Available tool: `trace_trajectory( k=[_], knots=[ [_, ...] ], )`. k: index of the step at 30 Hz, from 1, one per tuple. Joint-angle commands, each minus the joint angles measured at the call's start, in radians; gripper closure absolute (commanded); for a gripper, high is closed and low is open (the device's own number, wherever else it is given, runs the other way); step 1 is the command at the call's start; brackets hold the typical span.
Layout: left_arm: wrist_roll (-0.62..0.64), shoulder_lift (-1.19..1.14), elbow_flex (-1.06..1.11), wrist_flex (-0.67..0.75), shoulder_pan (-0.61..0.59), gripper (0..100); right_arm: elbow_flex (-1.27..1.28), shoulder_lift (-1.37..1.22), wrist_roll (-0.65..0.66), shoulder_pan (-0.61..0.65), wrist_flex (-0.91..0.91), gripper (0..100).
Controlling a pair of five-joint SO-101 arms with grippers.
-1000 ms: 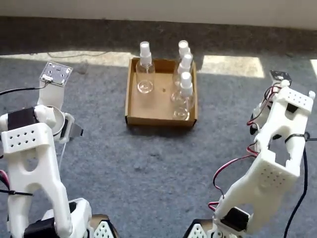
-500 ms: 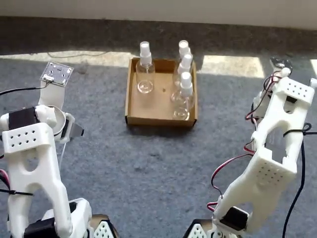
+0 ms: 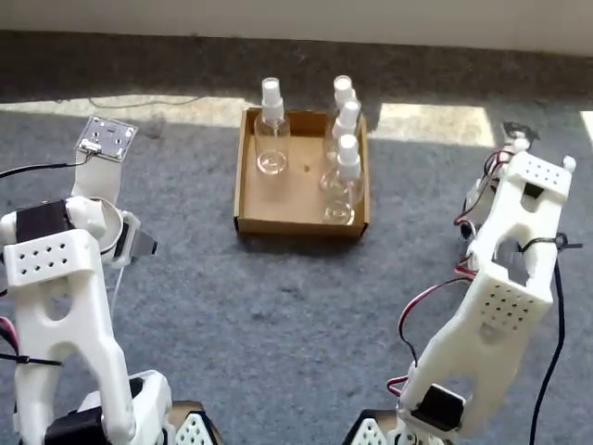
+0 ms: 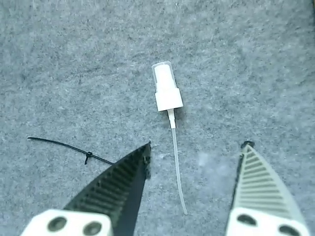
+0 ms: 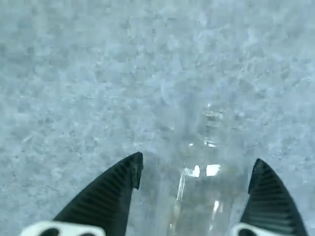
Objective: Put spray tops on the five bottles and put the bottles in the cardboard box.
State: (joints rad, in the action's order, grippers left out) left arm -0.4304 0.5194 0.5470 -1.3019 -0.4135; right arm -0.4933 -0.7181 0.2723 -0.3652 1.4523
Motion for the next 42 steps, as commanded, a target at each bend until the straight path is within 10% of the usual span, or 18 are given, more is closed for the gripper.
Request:
trace_trajectory(
  k=[1,18,42],
  knots=[
    [0.006,0.035,-0.005,0.011,0.010,73,-0.099,-0.027,-0.012,0.007,-0.007,70.5],
    [0.006,0.035,-0.005,0.012,0.010,73,-0.180,-0.073,-0.068,0.007,-0.007,70.8],
    [0.009,0.035,-0.007,0.011,0.010,73,-0.346,-0.002,0.052,0.005,0.094,99.5]
  ],
)
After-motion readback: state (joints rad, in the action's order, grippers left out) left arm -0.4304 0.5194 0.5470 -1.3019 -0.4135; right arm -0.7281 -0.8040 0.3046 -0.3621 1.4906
